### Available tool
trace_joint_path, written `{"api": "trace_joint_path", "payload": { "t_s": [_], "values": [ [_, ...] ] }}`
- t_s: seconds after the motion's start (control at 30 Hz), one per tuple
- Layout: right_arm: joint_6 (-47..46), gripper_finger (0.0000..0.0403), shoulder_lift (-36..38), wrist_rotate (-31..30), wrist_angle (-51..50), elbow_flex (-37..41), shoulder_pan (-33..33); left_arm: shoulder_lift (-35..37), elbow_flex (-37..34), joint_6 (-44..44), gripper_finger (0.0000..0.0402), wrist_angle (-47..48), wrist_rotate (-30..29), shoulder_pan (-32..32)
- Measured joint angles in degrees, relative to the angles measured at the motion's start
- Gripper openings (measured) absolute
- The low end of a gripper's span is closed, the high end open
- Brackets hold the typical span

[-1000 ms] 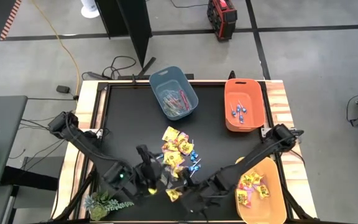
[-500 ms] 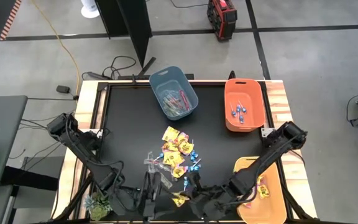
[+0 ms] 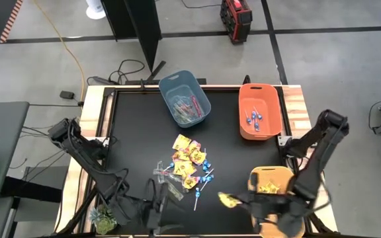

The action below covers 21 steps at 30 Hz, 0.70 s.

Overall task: Sort candy
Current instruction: Put the yellow candy into the yellow bin

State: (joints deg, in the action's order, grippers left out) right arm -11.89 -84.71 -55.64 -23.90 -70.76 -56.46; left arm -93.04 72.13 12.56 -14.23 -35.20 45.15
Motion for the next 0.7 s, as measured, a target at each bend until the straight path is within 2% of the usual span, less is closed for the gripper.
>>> {"api": "trace_joint_path", "payload": {
  "t_s": [0.2,0.33,0.47,0.53,0.6,0.7],
  "values": [
    [-4.6,0.0011,4.3,-10.6,3.8,2.4,-6.6,7.7,-14.1,-1.4,0.0201,-15.6,3.6,-0.9],
    [-6.2,0.0011,4.6,-11.3,2.9,2.8,-7.8,12.5,-21.7,-4.9,0.0201,-20.7,3.9,-2.4],
    [-9.6,0.0011,4.7,-6.3,-3.7,2.8,-8.4,14.9,-25.7,-9.2,0.0201,-20.6,1.8,-3.7],
    [-14.7,0.0011,5.0,-3.9,-8.9,2.7,-9.3,15.2,-26.1,-10.5,0.0201,-19.5,1.2,-4.3],
    [-23.2,0.0011,5.2,-1.5,-16.6,2.1,-10.2,15.3,-26.2,-11.2,0.0201,-18.7,0.9,-5.1],
    [-41.6,0.0011,4.8,3.1,-30.0,1.8,-11.9,15.3,-26.2,-11.3,0.0201,-18.5,0.9,-6.3]
  ]
}}
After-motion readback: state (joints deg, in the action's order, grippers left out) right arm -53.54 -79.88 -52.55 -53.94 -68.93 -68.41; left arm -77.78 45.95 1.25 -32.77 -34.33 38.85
